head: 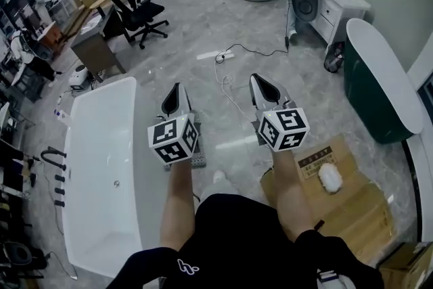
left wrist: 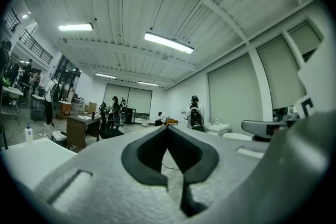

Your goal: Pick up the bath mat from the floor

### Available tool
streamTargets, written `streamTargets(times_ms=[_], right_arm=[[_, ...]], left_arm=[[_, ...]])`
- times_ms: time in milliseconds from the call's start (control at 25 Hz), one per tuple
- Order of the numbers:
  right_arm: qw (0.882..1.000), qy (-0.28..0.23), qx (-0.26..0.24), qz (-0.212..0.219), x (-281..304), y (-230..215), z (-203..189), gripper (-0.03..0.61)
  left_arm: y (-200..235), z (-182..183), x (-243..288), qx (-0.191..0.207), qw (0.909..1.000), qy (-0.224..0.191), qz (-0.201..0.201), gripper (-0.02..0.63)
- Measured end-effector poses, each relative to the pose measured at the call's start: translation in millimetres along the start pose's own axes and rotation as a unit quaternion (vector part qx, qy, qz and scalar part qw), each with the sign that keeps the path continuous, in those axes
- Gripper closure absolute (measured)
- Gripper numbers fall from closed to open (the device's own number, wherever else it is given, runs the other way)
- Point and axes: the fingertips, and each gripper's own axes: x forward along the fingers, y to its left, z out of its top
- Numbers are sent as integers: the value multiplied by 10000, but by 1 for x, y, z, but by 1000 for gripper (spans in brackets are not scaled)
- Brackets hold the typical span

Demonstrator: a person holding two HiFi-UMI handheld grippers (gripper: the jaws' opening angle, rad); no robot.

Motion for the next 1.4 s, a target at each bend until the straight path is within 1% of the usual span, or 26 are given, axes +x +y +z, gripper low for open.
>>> streamTargets(times_ms=[120, 200, 320, 400, 480, 560, 600, 760, 840, 960, 1080, 1160, 1280, 1400], right_arm=[[9998, -31, 169, -91, 9, -19, -1, 572], [9996, -77, 176, -218, 19, -29, -7, 572], [9981, -288, 54, -534, 37, -51, -12, 572], [9980, -336, 2, -531, 57, -63, -16, 572], [9981, -248, -36, -562, 85, -77, -27, 572], [9979, -29, -46, -639, 117, -89, -45, 572], [9979, 49, -41, -651, 133, -94, -53, 572], [9978, 273, 88, -600, 218, -113, -78, 572], [9971, 393, 219, -608, 267, -127, -92, 572], [9964, 425, 348, -648, 333, -145, -99, 572], [9960, 422, 366, -701, 383, -160, -101, 572], [9957, 386, 380, -750, 409, -175, -101, 572], [9949, 382, 446, -814, 439, -191, -104, 572], [9959, 366, 444, -703, 469, -192, -100, 572]], left_arm=[[-4, 3, 19, 90, 9999, -13, -124, 615], [2, -1, 33, 87, 9999, 12, -119, 615], [17, -17, 61, -31, 10000, 35, -40, 615], [29, -27, 88, -137, 9999, 31, -19, 615], [41, -42, 120, -358, 9993, 106, -38, 614], [54, -65, 150, -703, 9971, 295, -63, 614], [61, -76, 165, -798, 9960, 407, -60, 615], [95, -97, 246, -796, 9938, 773, -53, 614], [117, -99, 292, -772, 9928, 919, -27, 615], [144, -96, 356, -627, 9923, 1066, -64, 615], [164, -94, 408, -562, 9921, 1111, -138, 615], [167, -90, 441, -535, 9922, 1094, -252, 615], [171, -84, 474, -509, 9922, 1068, -389, 614], [185, -76, 491, -539, 9931, 994, -322, 614]])
